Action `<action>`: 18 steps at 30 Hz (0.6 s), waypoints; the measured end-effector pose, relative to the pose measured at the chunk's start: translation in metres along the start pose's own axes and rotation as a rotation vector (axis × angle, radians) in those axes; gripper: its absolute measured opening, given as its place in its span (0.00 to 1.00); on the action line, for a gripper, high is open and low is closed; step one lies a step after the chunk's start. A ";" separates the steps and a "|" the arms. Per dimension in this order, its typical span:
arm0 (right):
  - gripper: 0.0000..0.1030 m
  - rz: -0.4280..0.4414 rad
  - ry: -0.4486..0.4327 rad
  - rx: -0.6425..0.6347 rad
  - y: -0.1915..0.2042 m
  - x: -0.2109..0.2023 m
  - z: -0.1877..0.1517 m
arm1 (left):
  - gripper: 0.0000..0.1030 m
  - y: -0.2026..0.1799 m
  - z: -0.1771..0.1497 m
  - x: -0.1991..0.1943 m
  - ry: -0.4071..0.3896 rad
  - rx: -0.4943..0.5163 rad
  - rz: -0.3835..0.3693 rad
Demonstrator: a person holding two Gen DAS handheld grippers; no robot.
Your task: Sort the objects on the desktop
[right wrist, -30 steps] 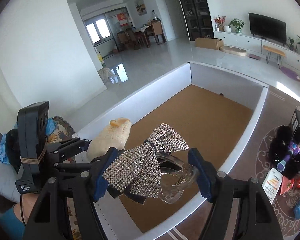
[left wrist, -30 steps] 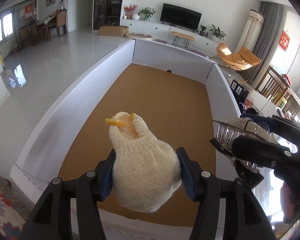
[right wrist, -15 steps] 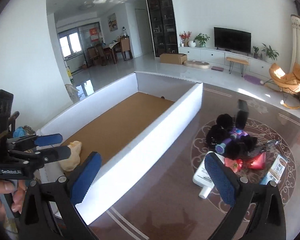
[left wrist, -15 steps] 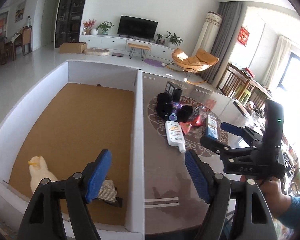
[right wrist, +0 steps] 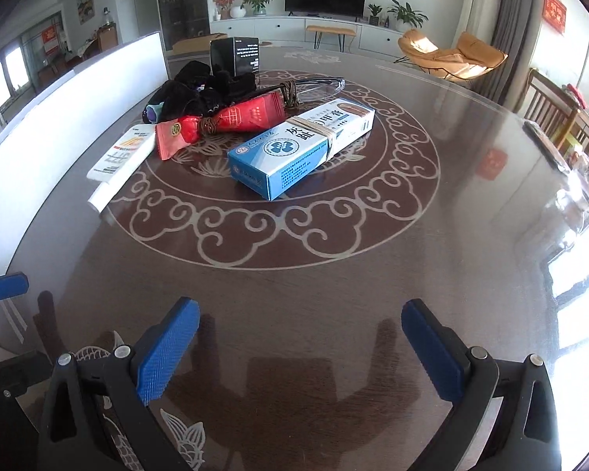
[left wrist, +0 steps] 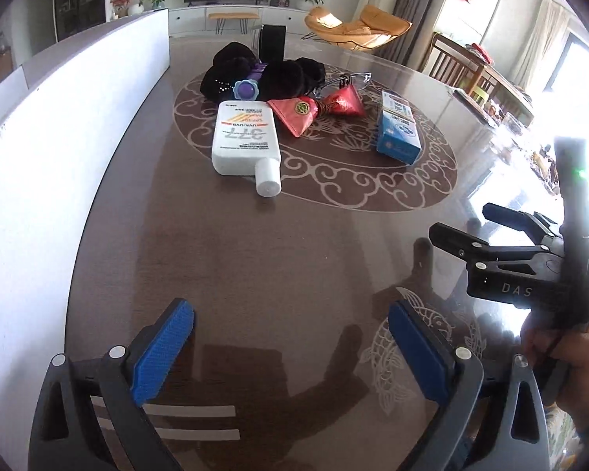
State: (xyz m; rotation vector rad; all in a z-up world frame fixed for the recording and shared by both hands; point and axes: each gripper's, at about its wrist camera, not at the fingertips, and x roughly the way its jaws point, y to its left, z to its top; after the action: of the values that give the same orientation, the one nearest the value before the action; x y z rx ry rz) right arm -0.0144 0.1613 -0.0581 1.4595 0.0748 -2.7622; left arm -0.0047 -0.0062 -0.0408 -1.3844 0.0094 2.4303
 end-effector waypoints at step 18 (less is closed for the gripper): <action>1.00 0.000 -0.022 0.037 0.006 0.006 0.002 | 1.00 -0.003 0.035 0.031 -0.039 0.106 0.117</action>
State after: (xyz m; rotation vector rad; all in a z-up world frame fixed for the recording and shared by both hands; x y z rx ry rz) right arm -0.0189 0.1553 -0.0619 1.4373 0.0234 -2.7932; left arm -0.0474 0.0114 -0.0481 -1.3246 0.2121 2.5117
